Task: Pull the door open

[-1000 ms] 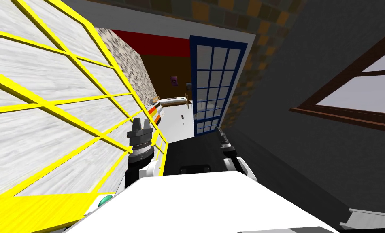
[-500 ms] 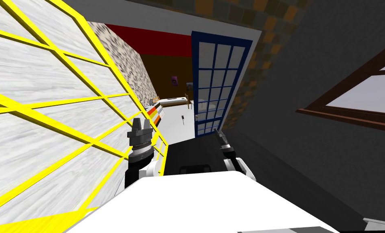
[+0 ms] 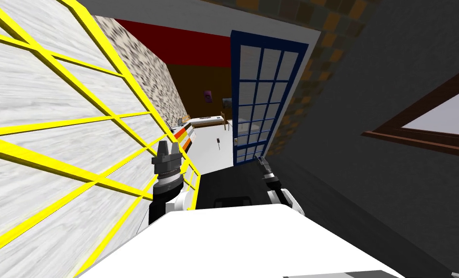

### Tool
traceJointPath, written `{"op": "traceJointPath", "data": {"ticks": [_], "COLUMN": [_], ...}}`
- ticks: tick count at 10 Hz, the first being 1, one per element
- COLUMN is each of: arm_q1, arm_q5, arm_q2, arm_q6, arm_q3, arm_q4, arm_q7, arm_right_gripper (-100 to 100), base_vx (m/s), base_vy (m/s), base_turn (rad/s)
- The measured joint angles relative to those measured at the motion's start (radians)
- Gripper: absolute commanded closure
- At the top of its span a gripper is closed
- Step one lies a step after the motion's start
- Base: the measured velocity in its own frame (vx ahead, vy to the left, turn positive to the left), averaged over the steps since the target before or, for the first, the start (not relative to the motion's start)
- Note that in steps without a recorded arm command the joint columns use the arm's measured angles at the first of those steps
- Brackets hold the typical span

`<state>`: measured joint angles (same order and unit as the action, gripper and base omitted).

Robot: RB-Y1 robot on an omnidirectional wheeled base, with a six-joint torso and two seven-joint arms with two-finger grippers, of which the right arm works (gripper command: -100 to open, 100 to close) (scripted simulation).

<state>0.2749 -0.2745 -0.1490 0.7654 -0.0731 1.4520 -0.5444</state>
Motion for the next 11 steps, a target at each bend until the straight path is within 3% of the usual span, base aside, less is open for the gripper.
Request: {"op": "traceJointPath", "data": {"ticks": [11], "arm_q1": [-0.073], "arm_q5": [-0.060], "arm_q2": [-0.023], "arm_q6": [0.071], "arm_q3": [-0.033], "arm_q4": [-0.231], "arm_q7": [-0.167], "arm_right_gripper": [-100], "base_vx": [0.101], "base_vy": [0.037], "base_turn": [0.002]}}
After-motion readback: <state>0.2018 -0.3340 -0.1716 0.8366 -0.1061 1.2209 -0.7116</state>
